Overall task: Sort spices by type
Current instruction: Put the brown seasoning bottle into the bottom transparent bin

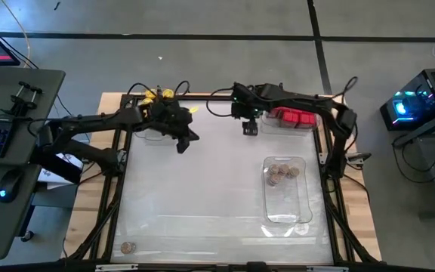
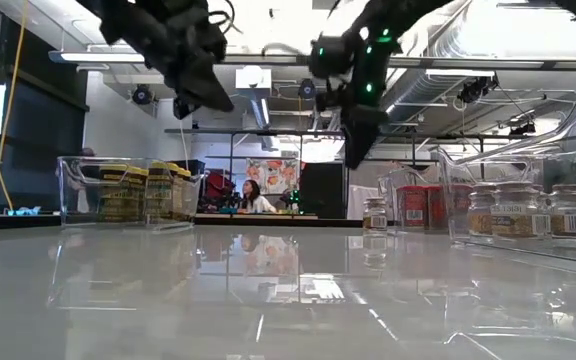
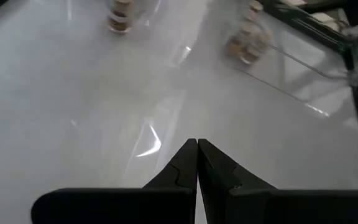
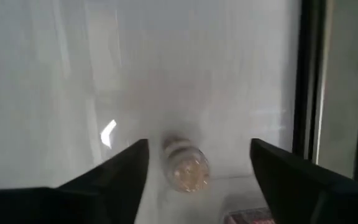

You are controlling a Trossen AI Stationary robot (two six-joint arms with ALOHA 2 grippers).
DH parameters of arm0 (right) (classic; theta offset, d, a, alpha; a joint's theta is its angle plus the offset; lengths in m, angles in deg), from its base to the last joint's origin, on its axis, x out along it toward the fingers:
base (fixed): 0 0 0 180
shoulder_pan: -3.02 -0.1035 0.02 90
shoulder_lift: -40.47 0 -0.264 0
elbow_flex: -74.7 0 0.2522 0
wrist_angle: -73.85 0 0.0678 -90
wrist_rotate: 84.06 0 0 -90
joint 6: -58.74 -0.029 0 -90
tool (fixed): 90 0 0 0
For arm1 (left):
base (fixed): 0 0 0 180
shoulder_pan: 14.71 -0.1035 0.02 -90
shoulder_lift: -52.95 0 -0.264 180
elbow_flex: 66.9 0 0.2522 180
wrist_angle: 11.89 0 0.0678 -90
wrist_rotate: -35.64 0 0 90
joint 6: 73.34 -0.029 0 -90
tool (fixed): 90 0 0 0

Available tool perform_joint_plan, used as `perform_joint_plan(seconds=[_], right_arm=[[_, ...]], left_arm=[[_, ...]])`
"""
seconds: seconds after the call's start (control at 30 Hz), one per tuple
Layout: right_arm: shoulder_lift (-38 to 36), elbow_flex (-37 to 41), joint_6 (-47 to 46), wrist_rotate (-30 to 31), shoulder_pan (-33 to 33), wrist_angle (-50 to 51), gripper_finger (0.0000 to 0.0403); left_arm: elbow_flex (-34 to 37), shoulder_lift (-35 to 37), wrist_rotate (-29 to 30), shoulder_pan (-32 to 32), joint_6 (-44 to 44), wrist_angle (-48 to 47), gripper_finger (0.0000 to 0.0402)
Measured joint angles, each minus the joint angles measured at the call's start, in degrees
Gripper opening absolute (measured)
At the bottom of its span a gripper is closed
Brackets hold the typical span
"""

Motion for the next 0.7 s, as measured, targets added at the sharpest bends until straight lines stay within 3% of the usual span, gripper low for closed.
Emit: perform_joint_plan(seconds=[0.17,0.37,0.7], right_arm=[[3.5,-0.4,5.1,-1.2,1.3,3.3,0.0305],[4.7,-0.4,9.7,0.0,3.0,3.0,0.0307],[8.6,-0.4,10.2,-1.1,5.9,5.0,0.0307]], left_arm=[[0.0,5.0,2.2,2.5,-2.4,-2.9,0.0000],[0.0,9.3,7.6,1.8,-6.1,-2.9,0.0000],[0.0,10.5,7.9,0.5,-10.2,-5.1,0.0000]])
